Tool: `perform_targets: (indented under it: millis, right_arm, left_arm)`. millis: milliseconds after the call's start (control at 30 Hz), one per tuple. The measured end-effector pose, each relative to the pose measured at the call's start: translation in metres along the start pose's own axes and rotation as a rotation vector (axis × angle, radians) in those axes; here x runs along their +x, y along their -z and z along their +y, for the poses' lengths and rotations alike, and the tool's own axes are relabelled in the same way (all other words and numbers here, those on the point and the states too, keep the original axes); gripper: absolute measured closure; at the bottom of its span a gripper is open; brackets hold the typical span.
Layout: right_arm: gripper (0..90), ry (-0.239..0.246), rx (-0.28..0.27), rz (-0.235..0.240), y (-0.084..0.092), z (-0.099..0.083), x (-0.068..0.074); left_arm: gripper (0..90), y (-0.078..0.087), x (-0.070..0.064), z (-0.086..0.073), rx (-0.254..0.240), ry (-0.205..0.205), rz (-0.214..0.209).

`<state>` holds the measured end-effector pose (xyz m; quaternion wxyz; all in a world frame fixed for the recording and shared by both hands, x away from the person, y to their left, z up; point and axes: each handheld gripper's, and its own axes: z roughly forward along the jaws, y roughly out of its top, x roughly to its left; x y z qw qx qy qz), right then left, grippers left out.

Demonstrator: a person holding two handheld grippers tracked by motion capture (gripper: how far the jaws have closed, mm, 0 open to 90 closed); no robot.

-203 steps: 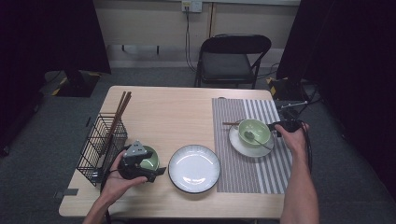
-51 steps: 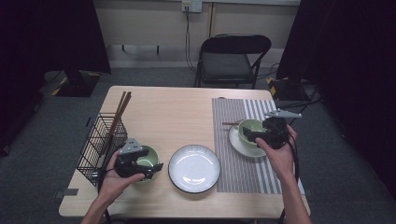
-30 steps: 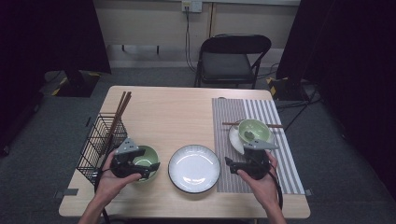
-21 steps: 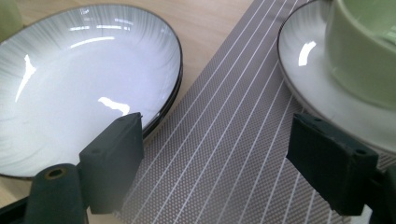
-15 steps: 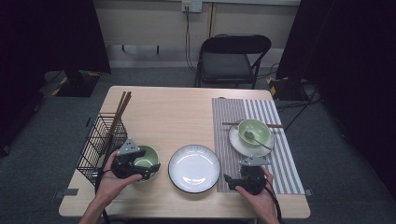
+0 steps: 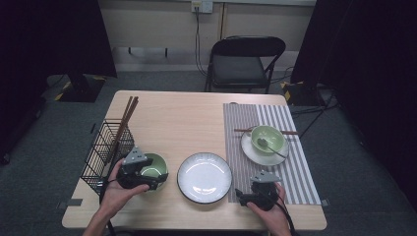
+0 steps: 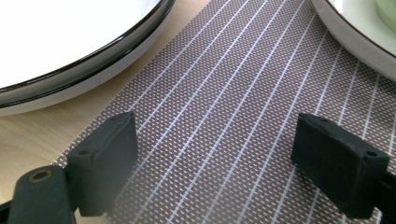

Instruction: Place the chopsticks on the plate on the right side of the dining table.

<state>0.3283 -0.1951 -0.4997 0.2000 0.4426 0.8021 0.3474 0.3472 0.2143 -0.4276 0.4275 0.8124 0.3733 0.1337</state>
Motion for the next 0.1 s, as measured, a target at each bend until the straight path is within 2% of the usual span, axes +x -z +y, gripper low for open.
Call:
perform_targets:
  millis: [67, 100]
  right_arm:
    - [13.5, -0.002, -0.003, -0.002, 0.0003, -0.0006, 0.0003]
    - [13.5, -0.003, -0.003, -0.003, 0.0003, -0.0006, 0.0004]
  left_arm:
    - [17.8, 0.0019, 0.0012, 0.0004, 0.000, -0.003, 0.000]
    - [17.8, 0.0029, 0.0020, 0.0004, -0.011, 0.009, 0.001]
